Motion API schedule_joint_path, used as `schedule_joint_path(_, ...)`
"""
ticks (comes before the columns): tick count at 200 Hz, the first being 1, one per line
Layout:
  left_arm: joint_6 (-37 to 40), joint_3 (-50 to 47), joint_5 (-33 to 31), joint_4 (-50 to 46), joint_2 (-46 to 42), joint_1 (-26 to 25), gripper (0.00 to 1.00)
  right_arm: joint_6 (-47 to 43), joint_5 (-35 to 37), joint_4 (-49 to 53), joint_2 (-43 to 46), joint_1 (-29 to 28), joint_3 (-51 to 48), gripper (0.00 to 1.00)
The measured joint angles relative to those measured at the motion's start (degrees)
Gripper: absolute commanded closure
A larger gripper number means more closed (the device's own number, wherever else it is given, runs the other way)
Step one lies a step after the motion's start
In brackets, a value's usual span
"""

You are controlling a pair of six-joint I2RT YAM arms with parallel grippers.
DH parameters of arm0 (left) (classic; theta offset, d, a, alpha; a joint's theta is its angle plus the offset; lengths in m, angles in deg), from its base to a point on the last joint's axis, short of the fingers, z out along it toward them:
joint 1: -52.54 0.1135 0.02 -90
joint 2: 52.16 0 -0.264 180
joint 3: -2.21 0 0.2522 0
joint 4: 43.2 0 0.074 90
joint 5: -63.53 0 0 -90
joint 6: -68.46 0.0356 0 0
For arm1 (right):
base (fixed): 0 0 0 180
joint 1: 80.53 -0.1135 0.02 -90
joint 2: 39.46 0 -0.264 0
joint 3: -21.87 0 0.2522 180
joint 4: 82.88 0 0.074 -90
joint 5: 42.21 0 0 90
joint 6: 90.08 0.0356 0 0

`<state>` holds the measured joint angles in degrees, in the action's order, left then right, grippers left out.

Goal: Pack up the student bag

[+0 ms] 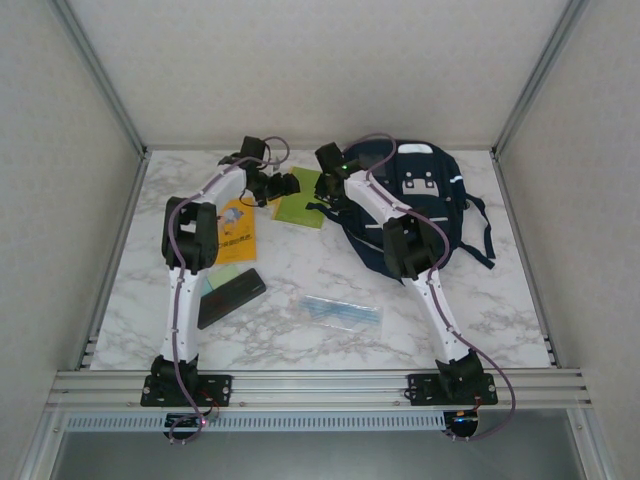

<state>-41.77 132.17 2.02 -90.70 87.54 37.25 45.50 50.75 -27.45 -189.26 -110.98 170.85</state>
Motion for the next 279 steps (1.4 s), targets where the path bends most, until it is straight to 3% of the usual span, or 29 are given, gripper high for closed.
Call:
schedule_joint_path(70,-4.44,-8.72,2.95,8.07,-4.07,0.42,0.29,-0.22,-0.17,0.09,0.0,0.26,-0.24,0.71)
schedule_joint_path(134,-7.04,-12.87,5.57,8.04,-7.19,-0.04,0.38,-1.53,-0.04,-0.37,0.22,0.63,-0.85,0.72)
schedule_joint_path(178,-8.37,-15.93,10.84,11.3,-9.51,-4.2,0.41,-1.75,-0.07,-1.88,1.01,0.63,-2.62,0.71)
schedule_joint_path(206,-8.5,-15.96,11.76,11.78,-10.25,-5.99,0.57,-1.79,-0.15,-2.14,1.2,0.63,-2.95,0.72)
schedule_joint_path(239,-7.54,-16.28,10.56,10.29,-10.29,-5.55,0.93,-1.99,-0.28,-2.78,1.62,0.63,-3.65,0.71)
schedule_joint_path(279,-6.05,-17.2,8.07,8.87,-11.3,-5.35,1.0,-2.4,-1.57,-3.63,2.45,0.63,-4.96,0.68)
